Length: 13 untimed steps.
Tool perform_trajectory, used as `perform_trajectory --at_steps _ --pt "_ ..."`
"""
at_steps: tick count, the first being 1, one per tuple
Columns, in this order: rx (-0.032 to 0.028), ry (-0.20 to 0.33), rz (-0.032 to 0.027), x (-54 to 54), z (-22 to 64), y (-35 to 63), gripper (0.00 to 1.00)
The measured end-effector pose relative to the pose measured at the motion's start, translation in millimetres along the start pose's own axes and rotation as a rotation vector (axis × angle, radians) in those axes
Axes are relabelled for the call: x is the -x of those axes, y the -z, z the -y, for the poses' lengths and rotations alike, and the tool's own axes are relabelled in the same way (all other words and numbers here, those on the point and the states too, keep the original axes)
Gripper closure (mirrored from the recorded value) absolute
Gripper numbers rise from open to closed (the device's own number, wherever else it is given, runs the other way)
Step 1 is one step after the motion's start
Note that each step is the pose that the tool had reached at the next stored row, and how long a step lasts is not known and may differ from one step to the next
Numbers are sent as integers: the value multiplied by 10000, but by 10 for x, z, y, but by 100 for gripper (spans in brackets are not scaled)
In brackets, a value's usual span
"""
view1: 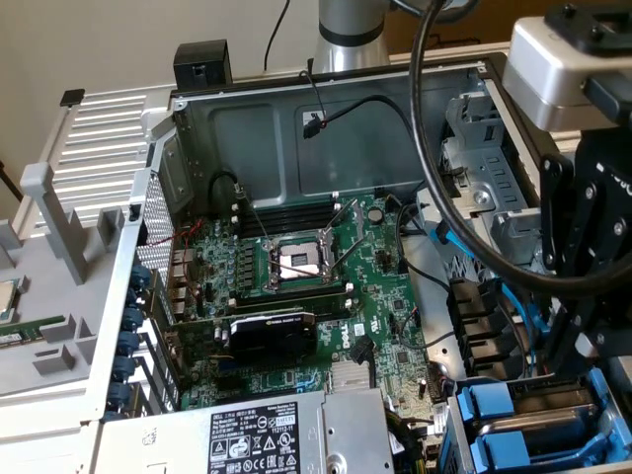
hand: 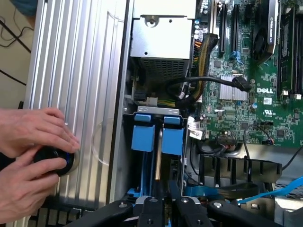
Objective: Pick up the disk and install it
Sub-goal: 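Insert the first disk wire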
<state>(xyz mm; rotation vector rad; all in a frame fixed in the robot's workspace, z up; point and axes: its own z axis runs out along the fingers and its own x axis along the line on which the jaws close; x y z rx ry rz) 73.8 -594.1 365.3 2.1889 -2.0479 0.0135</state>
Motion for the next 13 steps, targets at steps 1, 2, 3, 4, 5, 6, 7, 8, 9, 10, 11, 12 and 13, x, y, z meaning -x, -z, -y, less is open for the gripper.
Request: perform_trajectory --at_steps 1,2,3,4,5,6,7,8,9,10,11,12,13 --pt "2 -15 1 7 0 1 84" --pt "5 -42 5 12 1 1 84" --pt "7 -68 6 16 1 2 84" --pt "10 -91 8 21 1 3 84" --pt "12 -113 12 26 2 3 84" --pt "15 -138 14 31 2 3 84" --pt "18 -165 16 36 2 4 84" --pt "21 -200 20 39 2 4 84" --pt "27 -246 23 41 2 5 84" --pt "33 -307 30 42 1 5 84" --pt "42 -393 40 43 1 4 84" --pt "52 -489 49 43 2 5 84" --pt "62 -578 57 44 2 5 84"
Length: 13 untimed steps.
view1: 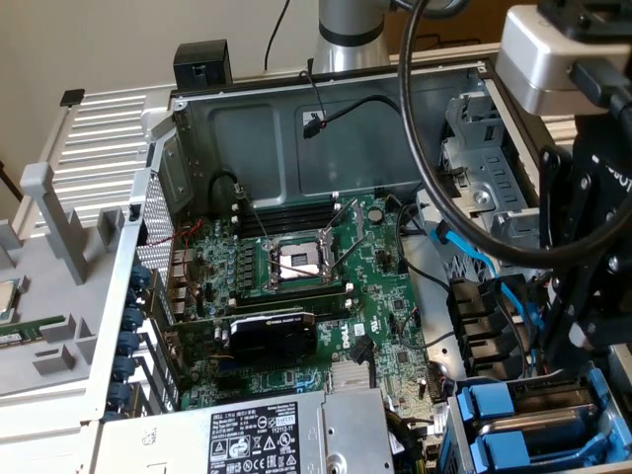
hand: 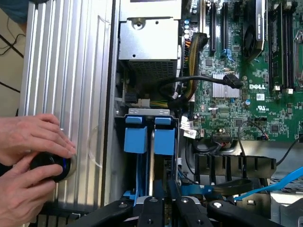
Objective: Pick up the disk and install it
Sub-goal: 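Insert the first disk wire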
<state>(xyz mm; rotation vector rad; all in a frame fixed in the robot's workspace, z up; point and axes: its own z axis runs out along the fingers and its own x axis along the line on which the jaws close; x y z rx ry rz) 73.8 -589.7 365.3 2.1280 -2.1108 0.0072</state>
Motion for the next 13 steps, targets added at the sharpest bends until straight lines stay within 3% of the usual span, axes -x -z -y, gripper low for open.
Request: perform_trajectory --at_steps 13 --pt "33 -318 32 48 43 9 84"
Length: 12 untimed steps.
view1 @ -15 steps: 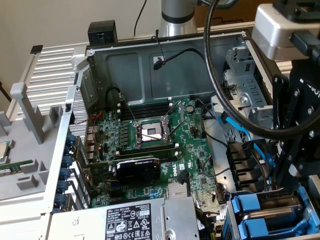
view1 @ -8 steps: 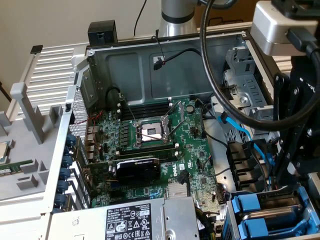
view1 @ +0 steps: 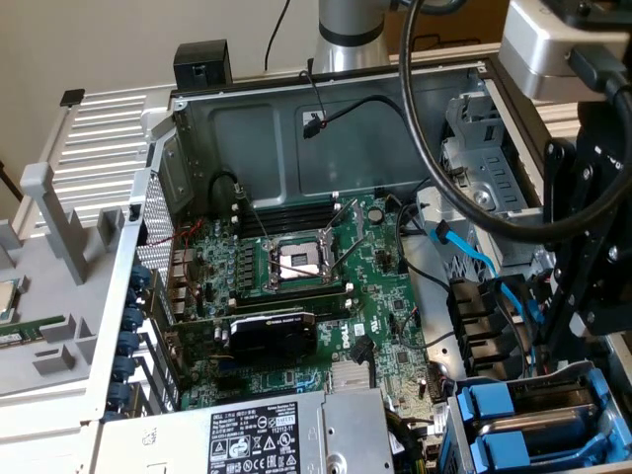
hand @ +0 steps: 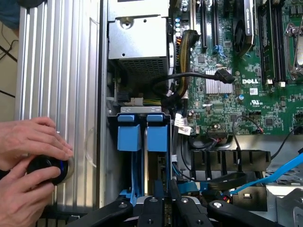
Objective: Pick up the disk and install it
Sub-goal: 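Insert the first disk wire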
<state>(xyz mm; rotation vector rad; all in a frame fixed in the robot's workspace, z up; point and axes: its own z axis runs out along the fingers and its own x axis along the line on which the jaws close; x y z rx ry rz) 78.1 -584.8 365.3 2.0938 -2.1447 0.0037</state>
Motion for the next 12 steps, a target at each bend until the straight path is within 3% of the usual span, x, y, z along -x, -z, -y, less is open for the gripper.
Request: perform_trajectory --at_steps 12 --pt "0 -2 0 1 7 1 84"
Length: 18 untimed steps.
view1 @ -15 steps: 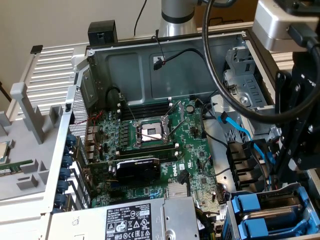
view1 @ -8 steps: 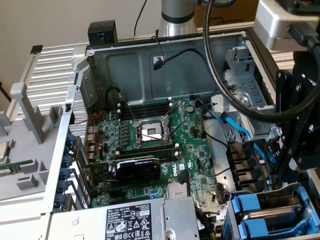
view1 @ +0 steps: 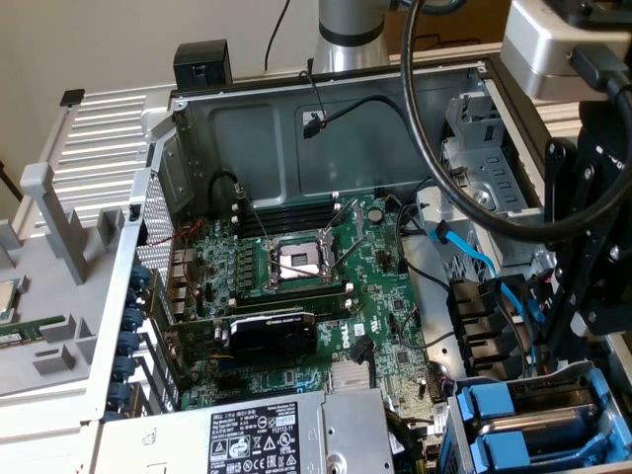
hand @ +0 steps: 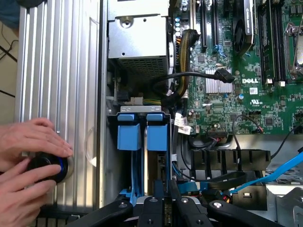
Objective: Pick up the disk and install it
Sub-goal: 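Insert the first disk wire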
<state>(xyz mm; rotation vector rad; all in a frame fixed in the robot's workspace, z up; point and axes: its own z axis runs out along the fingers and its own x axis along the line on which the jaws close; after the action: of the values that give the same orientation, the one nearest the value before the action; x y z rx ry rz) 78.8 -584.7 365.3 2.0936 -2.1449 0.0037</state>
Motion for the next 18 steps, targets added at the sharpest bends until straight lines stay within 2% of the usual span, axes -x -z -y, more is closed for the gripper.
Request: perform_trajectory --at_steps 3,7,18 --pt "0 0 0 0 -3 0 84" --pt "-5 -2 -16 -1 -51 -10 84" --pt "-32 -6 -30 -1 -52 -46 84"
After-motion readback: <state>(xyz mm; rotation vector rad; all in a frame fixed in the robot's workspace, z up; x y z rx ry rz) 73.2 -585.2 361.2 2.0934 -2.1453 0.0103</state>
